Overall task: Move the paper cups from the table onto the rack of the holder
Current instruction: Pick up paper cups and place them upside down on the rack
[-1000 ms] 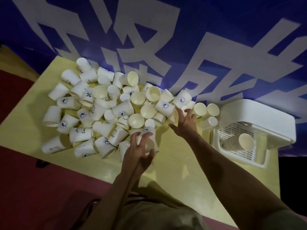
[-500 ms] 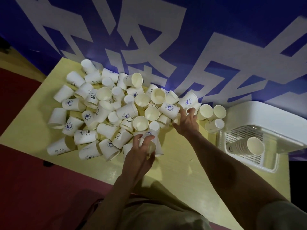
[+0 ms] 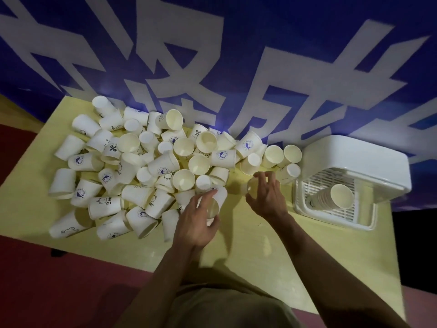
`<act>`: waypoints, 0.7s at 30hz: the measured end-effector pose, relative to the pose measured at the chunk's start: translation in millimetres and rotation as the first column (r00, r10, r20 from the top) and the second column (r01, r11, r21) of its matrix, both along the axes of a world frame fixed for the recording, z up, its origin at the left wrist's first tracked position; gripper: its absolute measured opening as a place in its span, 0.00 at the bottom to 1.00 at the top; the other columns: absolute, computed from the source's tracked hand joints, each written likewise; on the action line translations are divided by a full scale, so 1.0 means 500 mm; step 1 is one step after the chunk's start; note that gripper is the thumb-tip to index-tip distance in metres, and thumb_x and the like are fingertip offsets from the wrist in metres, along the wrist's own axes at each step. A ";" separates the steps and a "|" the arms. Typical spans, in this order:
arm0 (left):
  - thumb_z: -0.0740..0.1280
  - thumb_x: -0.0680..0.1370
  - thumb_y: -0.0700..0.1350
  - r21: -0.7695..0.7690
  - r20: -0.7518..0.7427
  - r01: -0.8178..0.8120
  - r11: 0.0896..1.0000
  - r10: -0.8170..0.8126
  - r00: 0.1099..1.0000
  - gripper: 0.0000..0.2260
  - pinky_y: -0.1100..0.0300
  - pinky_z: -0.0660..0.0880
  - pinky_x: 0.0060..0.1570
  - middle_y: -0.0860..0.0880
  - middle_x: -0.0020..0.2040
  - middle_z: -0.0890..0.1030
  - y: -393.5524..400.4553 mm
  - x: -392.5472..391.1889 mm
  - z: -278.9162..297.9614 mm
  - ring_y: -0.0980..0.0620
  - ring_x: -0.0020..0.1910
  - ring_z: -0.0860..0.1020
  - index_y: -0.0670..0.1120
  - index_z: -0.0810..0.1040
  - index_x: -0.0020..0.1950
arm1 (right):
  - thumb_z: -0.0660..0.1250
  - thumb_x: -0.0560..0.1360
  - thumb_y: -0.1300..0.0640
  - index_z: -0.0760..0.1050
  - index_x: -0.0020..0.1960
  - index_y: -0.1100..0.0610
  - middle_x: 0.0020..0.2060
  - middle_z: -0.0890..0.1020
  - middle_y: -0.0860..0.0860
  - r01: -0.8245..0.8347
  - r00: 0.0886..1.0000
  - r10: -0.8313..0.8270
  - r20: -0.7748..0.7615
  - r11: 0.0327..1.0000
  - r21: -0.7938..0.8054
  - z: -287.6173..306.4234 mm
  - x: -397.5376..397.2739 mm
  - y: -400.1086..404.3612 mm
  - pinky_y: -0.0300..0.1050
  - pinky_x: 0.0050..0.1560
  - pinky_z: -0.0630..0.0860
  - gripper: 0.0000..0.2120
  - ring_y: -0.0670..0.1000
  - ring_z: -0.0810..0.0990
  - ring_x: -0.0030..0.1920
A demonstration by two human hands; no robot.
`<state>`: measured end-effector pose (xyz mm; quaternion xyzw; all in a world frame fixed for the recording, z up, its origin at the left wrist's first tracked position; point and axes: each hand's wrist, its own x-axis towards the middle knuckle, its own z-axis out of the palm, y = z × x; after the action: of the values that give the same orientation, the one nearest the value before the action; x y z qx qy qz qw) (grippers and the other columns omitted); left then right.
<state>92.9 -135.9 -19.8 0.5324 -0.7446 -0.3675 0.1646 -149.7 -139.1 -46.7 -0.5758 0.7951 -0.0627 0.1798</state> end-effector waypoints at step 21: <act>0.70 0.77 0.42 -0.198 -0.045 0.216 0.956 -0.229 0.972 0.27 0.67 0.69 0.61 0.51 0.72 0.61 0.136 -0.422 0.100 0.49 0.72 0.65 0.59 0.67 0.74 | 0.74 0.74 0.51 0.70 0.71 0.47 0.67 0.69 0.53 0.165 0.975 -0.115 0.190 0.947 -0.276 0.174 -0.301 0.345 0.54 0.42 0.83 0.27 0.58 0.74 0.61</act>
<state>-118.0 -67.9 30.0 0.4144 -0.8256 -0.3279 0.1976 -300.4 33.6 40.2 -0.5302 0.7979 -0.2404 0.1564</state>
